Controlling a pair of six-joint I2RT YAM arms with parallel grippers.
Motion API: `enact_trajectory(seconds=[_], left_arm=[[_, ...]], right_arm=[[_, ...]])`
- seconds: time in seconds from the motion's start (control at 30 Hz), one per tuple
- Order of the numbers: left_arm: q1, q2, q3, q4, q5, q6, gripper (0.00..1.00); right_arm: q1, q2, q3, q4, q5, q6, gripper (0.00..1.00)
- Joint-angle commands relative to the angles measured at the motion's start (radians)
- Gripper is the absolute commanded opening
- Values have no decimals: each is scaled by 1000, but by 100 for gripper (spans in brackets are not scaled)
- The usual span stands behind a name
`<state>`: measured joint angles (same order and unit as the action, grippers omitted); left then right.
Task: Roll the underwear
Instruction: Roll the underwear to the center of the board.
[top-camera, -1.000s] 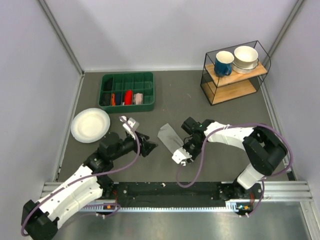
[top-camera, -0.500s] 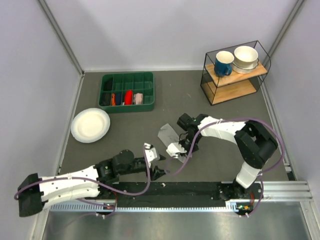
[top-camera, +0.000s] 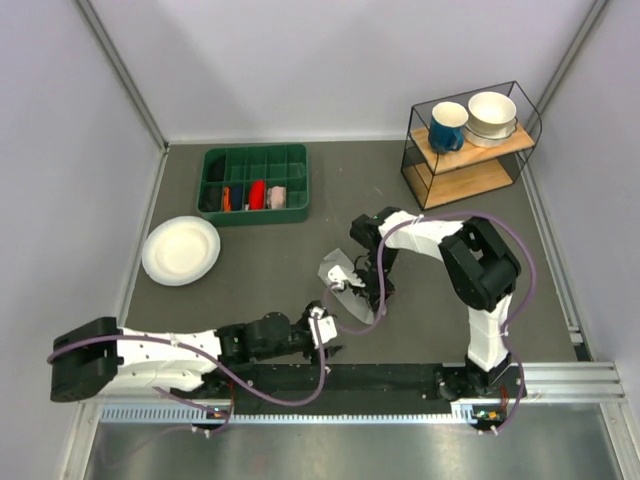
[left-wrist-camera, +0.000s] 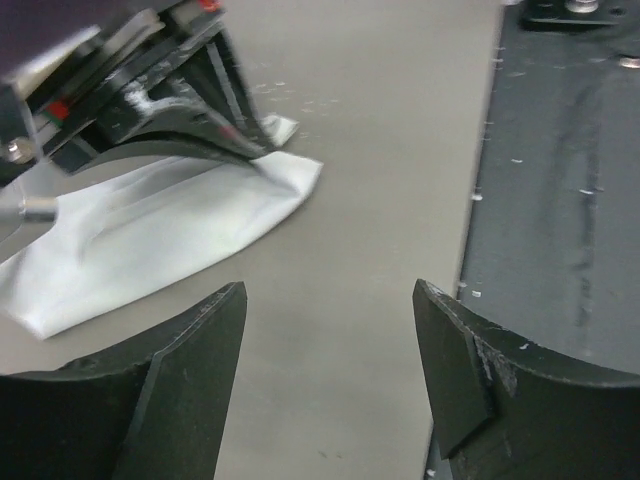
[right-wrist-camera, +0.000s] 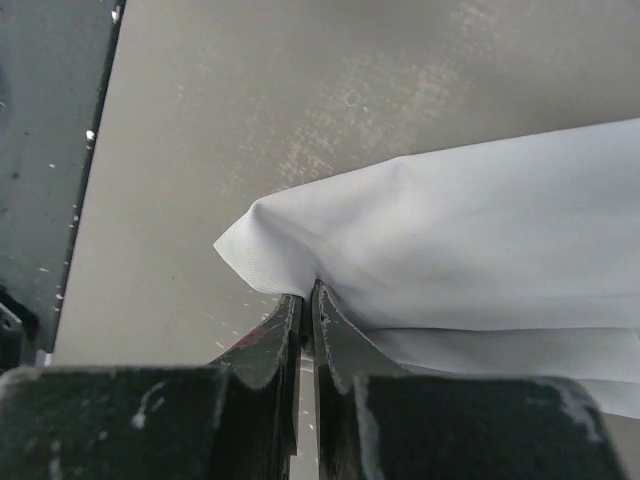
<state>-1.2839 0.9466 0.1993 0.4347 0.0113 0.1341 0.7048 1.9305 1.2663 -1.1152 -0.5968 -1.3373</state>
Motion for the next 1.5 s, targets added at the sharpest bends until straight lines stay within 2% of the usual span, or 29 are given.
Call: enact_trajectory(seconds=[0.0,0.07,0.1,0.2,0.3,0.37,0.47,0.63,0.8,0.9,1.07,1.23,1.37,1.47], left_arm=[[-9,-4,-34,131,-271,-22,74],[-5,-63,-81,162,-376,-50,77],[1,-147,-90,151,-402,-85,79],[18,-303,-129,118,-366,-84,80],[20,-373,-138,50,-312,-47,80],[20,-365,-147,87,-254,-13,79],[20,-270,-126,117,-185,12,79],[18,9,24,102,-108,68,77],[18,274,181,90,-109,119,75],[18,381,224,124,-93,127,75],[18,497,273,154,-63,122,72],[18,606,336,150,-131,93,68],[20,665,365,145,-143,58,63],[21,690,380,133,-154,23,53]], right_arm=[[-36,44,84,-126,-121,46,1],[-47,51,85,-132,-123,43,1],[-50,53,82,-133,-121,41,1],[-50,70,90,-136,-113,50,1],[-51,100,122,-146,-116,89,1],[-51,119,142,-155,-123,121,1],[-56,156,180,-169,-127,160,1],[-64,212,223,-186,-120,225,1],[-77,237,246,-195,-120,256,1],[-80,246,252,-199,-120,268,1],[-85,254,257,-204,-121,271,1],[-87,257,255,-207,-123,271,1],[-90,260,251,-207,-124,268,1],[-91,262,251,-206,-126,268,1]])
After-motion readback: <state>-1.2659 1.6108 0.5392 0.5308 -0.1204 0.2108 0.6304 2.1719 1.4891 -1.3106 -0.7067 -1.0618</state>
